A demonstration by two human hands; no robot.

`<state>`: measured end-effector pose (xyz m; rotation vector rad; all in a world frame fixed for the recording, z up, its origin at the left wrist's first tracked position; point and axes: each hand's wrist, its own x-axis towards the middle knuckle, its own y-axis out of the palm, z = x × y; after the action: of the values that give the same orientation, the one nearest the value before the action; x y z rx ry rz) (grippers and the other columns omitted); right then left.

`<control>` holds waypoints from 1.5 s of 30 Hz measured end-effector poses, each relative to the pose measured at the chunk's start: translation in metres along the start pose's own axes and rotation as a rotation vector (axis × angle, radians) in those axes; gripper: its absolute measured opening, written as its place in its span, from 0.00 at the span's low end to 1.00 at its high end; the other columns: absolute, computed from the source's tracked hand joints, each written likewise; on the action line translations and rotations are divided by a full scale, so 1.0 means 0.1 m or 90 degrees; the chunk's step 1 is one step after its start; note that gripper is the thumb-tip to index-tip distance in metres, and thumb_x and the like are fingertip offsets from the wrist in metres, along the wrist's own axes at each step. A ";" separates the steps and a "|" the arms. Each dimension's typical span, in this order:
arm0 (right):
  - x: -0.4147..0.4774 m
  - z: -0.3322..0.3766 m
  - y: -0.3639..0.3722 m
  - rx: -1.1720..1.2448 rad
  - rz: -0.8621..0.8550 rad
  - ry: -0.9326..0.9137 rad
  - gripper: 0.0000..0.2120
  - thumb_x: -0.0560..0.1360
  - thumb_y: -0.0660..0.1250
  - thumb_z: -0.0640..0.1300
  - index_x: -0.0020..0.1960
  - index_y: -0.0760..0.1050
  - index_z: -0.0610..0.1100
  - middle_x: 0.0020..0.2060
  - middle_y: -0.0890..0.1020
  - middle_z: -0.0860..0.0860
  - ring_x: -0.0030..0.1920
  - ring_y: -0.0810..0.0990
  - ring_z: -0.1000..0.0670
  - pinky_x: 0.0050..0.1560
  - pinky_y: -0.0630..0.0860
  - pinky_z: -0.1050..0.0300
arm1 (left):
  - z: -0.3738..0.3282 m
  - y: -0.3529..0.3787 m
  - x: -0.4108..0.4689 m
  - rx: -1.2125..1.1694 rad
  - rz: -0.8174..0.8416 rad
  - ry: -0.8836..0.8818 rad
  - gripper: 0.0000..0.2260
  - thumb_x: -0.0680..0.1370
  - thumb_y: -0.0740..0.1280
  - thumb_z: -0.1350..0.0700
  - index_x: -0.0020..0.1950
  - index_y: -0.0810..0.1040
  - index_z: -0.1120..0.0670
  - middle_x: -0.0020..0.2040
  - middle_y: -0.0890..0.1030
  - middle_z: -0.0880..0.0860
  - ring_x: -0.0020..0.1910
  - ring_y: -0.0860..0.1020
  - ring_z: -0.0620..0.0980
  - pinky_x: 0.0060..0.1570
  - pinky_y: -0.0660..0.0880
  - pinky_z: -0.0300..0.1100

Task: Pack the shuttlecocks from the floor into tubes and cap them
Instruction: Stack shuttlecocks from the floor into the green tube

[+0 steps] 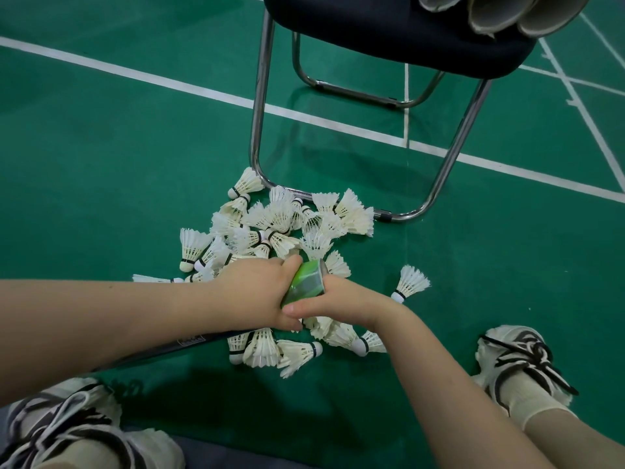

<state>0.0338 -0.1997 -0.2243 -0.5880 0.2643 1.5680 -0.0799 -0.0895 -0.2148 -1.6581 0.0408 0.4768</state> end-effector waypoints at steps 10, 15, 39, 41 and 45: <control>0.09 -0.21 0.05 0.004 -0.583 -0.059 0.10 0.77 0.60 0.47 0.42 0.76 0.45 0.33 0.77 0.49 0.33 0.71 0.55 0.35 0.68 0.59 | 0.34 -0.06 0.07 -0.033 -0.061 -0.072 0.35 0.66 0.67 0.32 0.63 0.59 0.50 0.47 0.75 0.48 0.41 0.75 0.49 0.35 0.75 0.43; 0.20 -0.64 0.22 -0.354 -0.437 0.179 0.17 0.76 0.61 0.56 0.61 0.71 0.50 0.49 0.79 0.55 0.52 0.76 0.50 0.59 0.67 0.51 | 0.36 0.06 0.00 -0.032 -0.030 -0.072 0.37 0.65 0.67 0.31 0.65 0.60 0.51 0.49 0.76 0.50 0.43 0.76 0.50 0.40 0.77 0.46; 0.25 -0.67 0.03 0.073 -0.809 -0.042 0.10 0.77 0.62 0.42 0.41 0.74 0.56 0.35 0.77 0.59 0.37 0.75 0.56 0.40 0.71 0.59 | 0.37 0.08 0.01 -0.048 0.009 -0.087 0.38 0.65 0.66 0.30 0.65 0.59 0.51 0.48 0.76 0.50 0.41 0.75 0.50 0.38 0.76 0.45; 0.21 -0.44 -0.06 0.216 -0.841 -0.131 0.10 0.76 0.64 0.38 0.41 0.74 0.52 0.33 0.76 0.58 0.34 0.74 0.59 0.37 0.70 0.65 | 0.38 0.07 0.02 -0.050 0.009 -0.088 0.37 0.65 0.66 0.30 0.64 0.59 0.51 0.48 0.76 0.50 0.41 0.75 0.50 0.37 0.76 0.45; 0.08 -0.06 -0.20 0.301 -0.659 -0.311 0.08 0.69 0.62 0.34 0.38 0.74 0.45 0.26 0.75 0.59 0.27 0.70 0.62 0.30 0.68 0.70 | 0.35 0.04 0.01 -0.063 0.002 -0.085 0.35 0.65 0.67 0.32 0.63 0.60 0.51 0.46 0.76 0.49 0.40 0.75 0.49 0.36 0.75 0.43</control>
<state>0.0545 -0.1938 -0.2302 0.0747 -0.0585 0.5630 -0.0902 -0.0563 -0.2207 -1.7188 -0.0806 0.5987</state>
